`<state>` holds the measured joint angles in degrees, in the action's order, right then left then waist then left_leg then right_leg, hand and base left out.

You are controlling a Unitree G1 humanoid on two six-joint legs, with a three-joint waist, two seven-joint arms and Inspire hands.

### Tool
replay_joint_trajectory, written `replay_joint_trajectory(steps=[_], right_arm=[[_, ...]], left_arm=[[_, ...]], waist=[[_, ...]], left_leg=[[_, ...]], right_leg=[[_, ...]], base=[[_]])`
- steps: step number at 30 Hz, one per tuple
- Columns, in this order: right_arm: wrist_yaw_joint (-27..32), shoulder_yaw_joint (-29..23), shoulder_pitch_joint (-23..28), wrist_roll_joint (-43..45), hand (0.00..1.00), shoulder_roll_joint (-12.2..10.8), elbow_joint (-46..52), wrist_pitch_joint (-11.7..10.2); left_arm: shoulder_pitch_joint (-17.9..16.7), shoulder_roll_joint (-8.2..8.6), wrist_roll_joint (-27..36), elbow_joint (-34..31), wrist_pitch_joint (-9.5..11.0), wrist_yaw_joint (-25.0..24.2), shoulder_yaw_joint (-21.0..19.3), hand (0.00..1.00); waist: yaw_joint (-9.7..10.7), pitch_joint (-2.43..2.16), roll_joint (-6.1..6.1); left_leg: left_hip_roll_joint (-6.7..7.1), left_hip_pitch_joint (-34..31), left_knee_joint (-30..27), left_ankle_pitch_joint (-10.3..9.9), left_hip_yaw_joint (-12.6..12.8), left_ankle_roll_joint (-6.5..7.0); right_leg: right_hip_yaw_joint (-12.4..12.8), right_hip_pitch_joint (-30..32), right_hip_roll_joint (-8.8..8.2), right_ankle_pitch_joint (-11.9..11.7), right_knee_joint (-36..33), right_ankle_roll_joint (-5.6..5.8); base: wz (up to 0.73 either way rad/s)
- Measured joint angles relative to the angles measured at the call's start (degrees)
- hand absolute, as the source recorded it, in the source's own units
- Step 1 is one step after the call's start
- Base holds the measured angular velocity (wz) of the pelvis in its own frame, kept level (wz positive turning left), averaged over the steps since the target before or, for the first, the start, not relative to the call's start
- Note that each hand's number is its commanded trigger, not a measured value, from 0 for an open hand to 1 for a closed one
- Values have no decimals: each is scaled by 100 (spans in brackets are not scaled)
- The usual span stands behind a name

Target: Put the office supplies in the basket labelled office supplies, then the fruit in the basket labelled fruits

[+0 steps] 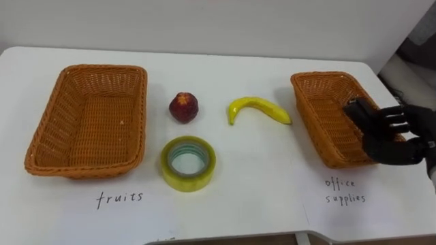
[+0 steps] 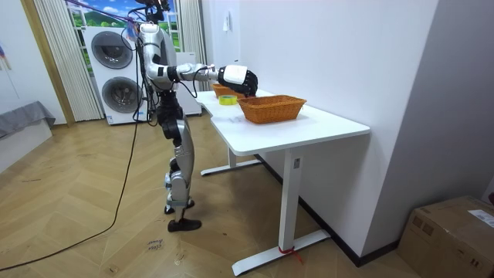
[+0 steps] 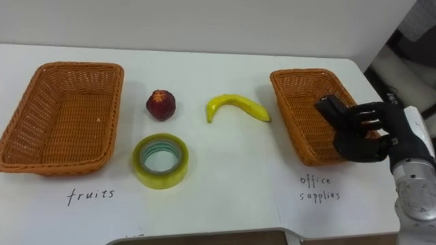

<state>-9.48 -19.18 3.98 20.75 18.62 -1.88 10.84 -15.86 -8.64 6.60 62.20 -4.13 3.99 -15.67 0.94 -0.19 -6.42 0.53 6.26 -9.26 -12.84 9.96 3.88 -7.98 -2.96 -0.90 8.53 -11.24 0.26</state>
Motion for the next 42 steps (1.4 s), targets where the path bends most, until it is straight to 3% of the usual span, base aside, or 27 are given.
replay_joint_trajectory(steps=[1,2,3,11,42], right_arm=[[-34,0,0,5,54,0,0,33],[-66,0,0,10,46,0,-1,61],[-78,0,0,10,0,0,-1,64],[-211,-2,-13,29,0,4,0,75],[-322,-2,-13,31,0,4,9,75]], left_arm=[[1,-2,0,0,-24,0,0,0],[1,-4,0,0,-47,0,0,0],[1,-5,0,0,-55,0,0,0],[23,-14,1,-1,-61,28,1,0],[26,-25,7,-1,-63,47,1,0]], waist=[[0,2,-2],[-1,2,-3],[-1,3,-5],[6,20,-42],[16,0,-17]], left_leg=[[0,1,1,0,2,0],[-2,1,1,0,9,0],[-4,1,2,0,15,0],[-5,-7,-16,-1,33,1],[-7,-8,-17,-1,54,1]], right_leg=[[0,2,0,0,-10,0],[0,3,0,0,-34,0],[0,3,0,0,-41,0],[-1,1,-7,0,-50,0],[-1,3,-7,0,-56,0]], base=[[0],[0],[-4],[-1],[0]])
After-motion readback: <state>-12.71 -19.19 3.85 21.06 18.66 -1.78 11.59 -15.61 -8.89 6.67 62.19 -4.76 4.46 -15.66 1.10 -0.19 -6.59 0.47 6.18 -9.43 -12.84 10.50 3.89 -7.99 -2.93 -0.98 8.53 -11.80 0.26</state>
